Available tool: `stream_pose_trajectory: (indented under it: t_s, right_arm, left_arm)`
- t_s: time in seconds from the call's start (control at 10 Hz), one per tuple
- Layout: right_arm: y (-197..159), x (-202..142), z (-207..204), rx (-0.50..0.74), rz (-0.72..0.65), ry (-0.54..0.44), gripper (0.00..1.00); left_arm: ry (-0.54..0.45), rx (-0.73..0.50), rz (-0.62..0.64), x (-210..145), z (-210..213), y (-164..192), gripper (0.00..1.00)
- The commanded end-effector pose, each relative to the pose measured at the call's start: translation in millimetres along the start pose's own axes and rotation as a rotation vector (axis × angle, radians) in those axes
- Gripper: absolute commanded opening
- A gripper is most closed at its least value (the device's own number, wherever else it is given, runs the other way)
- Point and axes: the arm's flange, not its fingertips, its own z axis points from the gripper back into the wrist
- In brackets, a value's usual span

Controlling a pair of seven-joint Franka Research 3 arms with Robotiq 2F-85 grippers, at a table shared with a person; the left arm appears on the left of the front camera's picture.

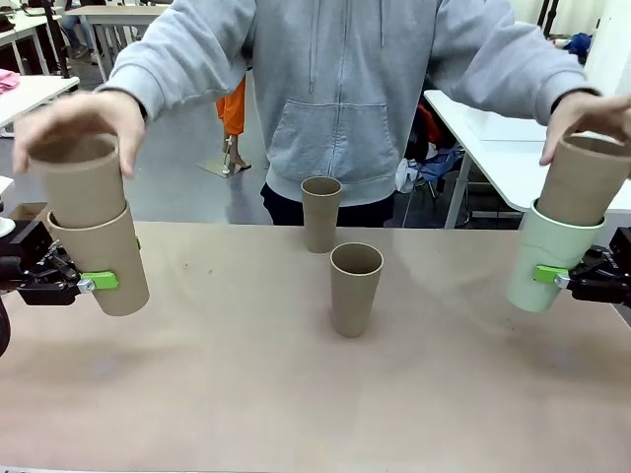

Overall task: Stack the cups and store them in the basket.
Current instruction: Place the stack of Reusable plastic cups into the Pantry Basket.

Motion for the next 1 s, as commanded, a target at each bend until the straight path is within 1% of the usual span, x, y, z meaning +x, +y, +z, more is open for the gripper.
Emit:
stream_pose_trajectory:
  t_s: [0.0,0.9]
  right_arm:
    - [-0.3,1.5,-2.0,0.001,0.014,0.008,0.84]
    - [-0.3,1.5,-2.0,0.001,0.014,0.008,0.84]
  left_arm:
    - [-0.002,-0.001,-0.004,2.5,-1.0,-0.3,0.84]
    - [-0.002,-0.001,-0.004,2.5,-1.0,-0.3,0.84]
